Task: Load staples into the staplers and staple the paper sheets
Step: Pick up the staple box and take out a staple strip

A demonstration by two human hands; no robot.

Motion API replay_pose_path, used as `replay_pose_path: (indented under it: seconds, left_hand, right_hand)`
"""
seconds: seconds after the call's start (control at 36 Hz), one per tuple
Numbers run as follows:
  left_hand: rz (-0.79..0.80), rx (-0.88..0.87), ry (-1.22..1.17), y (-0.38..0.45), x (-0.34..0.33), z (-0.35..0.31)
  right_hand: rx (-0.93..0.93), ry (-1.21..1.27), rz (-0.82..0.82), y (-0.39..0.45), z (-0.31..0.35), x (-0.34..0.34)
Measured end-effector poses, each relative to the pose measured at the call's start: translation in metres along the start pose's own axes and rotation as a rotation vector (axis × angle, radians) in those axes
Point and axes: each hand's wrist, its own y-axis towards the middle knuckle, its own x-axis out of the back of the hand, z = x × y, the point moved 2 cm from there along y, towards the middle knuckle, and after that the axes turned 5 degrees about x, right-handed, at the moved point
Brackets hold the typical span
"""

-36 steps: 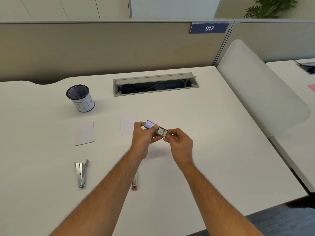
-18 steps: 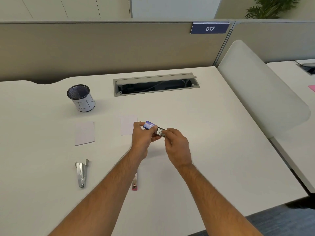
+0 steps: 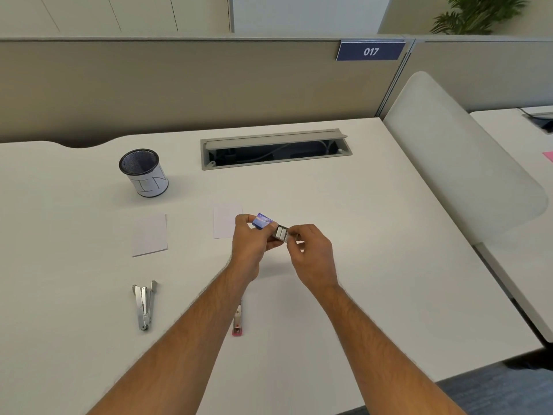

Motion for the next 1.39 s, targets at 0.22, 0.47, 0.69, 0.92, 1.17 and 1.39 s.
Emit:
replay_pose_path:
  seconds: [0.22,0.47,0.69,0.92,1.17,1.39]
  left_hand:
    - [0.007,-0.007,-0.009,0.0,0.0,0.002]
    - [0.016,0.013,-0.007,0.004,0.001,0.004]
    - [0.035,0.014,-0.029,0.004,-0.001,0.002]
    - [0.032,0.013,-0.044,0.006,0.0,0.001]
    - [0.026,0.024,-0.073,0.006,0.0,0.002]
    - [0.025,0.027,-0.063,0.005,-0.002,0.001]
  right_hand:
    - [-0.081,0.106,0.013,0.005,-0.001,0.0]
    - [-0.174,0.168,0.024,0.008,-0.008,0.001]
    - [-0.254,0.276,-0.015,0.011,-0.005,0.006]
    - [-0.393,0.621,-0.076,0.019,-0.003,0.023]
    - [-0.644,0.967,-0.154,0.018,-0.014,0.024]
    - [-0.71,0.918,0.106,0.006,-0.034,0.014]
